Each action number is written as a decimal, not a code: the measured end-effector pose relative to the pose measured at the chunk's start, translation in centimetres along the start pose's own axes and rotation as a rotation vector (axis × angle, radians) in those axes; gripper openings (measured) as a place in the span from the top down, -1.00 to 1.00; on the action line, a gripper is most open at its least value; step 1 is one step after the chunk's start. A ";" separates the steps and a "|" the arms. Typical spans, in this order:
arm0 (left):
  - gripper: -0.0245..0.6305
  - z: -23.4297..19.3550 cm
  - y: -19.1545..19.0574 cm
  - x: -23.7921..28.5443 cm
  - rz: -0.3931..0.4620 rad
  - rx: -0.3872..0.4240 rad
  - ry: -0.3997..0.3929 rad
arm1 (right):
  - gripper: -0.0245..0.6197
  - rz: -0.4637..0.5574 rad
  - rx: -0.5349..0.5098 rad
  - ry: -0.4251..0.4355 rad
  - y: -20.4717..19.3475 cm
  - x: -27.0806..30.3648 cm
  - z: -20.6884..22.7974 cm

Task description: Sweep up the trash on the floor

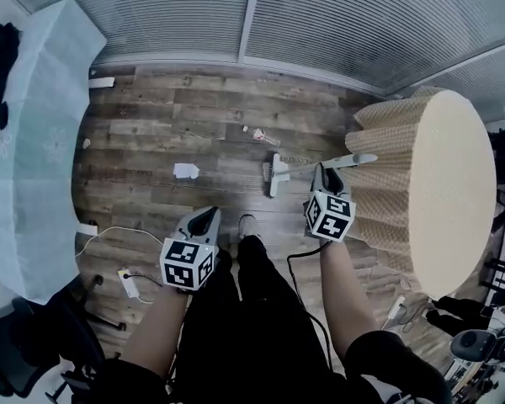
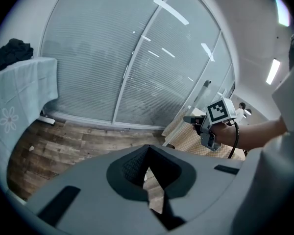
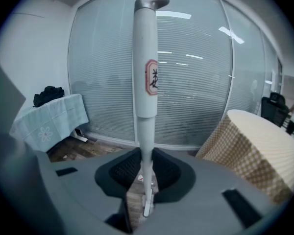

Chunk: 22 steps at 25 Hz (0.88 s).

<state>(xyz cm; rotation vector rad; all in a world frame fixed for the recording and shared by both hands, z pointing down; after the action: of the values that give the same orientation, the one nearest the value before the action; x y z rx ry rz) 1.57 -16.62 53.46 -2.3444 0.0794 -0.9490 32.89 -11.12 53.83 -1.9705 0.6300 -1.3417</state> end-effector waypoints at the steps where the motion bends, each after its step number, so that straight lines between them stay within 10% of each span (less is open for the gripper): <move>1: 0.94 0.5 -0.1 0.4 -0.005 0.004 0.000 | 0.67 -0.006 -0.007 -0.007 -0.5 0.1 1.2; 11: 0.94 4.3 -0.7 2.2 -0.042 0.044 0.035 | 0.66 -0.058 -0.125 -0.021 -4.4 3.2 8.0; 22: 0.94 3.5 -0.9 0.2 -0.003 -0.006 0.118 | 0.66 -0.043 -0.114 0.121 -2.1 6.6 2.1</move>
<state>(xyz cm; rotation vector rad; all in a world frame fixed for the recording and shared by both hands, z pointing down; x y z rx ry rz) 3.86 -14.19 52.11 -2.2932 0.1259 -1.0895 37.20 -13.82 58.90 -2.0141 0.7389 -1.4891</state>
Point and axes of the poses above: the fingertips, and each gripper's own axes: x forward along the fingers, z to its right, y out of its top, the point moved 7 cm from there along -x, backward along the fingers, and after that the axes turned 14 degrees about -x, right-handed, at the moved point
